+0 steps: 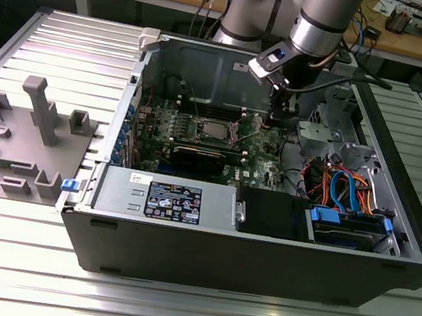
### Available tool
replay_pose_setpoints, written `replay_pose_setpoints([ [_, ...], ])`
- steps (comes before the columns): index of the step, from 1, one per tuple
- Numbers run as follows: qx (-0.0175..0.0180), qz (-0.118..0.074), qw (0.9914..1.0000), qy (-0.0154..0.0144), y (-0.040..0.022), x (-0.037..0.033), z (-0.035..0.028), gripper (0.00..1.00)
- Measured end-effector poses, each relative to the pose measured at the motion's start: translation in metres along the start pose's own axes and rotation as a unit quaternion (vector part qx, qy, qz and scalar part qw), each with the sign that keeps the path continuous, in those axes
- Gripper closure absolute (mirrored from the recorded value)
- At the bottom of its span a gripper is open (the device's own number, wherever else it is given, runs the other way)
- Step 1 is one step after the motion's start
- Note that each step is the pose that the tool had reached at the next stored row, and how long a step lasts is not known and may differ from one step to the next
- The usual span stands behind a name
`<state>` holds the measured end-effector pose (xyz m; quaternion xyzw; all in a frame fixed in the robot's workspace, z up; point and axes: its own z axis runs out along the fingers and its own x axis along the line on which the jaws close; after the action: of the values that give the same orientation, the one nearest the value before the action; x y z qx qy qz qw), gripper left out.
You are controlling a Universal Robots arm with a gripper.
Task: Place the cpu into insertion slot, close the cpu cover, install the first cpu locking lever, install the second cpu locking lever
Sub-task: 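Close the cpu cover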
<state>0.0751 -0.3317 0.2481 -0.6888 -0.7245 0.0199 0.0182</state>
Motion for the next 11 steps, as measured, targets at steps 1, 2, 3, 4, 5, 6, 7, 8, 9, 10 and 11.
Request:
replay_pose_setpoints([
  [1, 0.0000, 0.000, 1.00000, 0.0009, 0.0000, 0.0000, 0.0004, 0.89],
  [2, -0.0001, 0.000, 1.00000, 0.0022, -0.0003, 0.0000, 0.0007, 0.89],
  [3, -0.0001, 0.000, 1.00000, 0.0029, -0.0016, 0.0001, 0.0008, 0.89],
  [4, -0.0001, 0.000, 1.00000, 0.0030, -0.0029, 0.0001, 0.0009, 0.89],
  [5, -0.0001, 0.000, 1.00000, 0.0030, -0.0043, 0.0003, 0.0010, 0.89],
  [6, -0.0002, 0.000, 1.00000, 0.0030, -0.0071, 0.0004, 0.0011, 0.89],
  [7, -0.0002, 0.000, 1.00000, 0.0030, -0.0087, 0.0004, 0.0012, 0.89],
  [8, -0.0002, 0.000, 1.00000, 0.0030, -0.0103, 0.0005, 0.0013, 0.89],
  [9, -0.0002, 0.000, 1.00000, 0.0030, -0.0125, 0.0006, 0.0014, 0.89],
  [10, -0.0002, 0.000, 1.00000, 0.0030, -0.0151, 0.0007, 0.0015, 0.89],
  [11, -0.0002, 0.000, 1.00000, 0.0030, -0.0162, 0.0008, 0.0016, 0.89],
])
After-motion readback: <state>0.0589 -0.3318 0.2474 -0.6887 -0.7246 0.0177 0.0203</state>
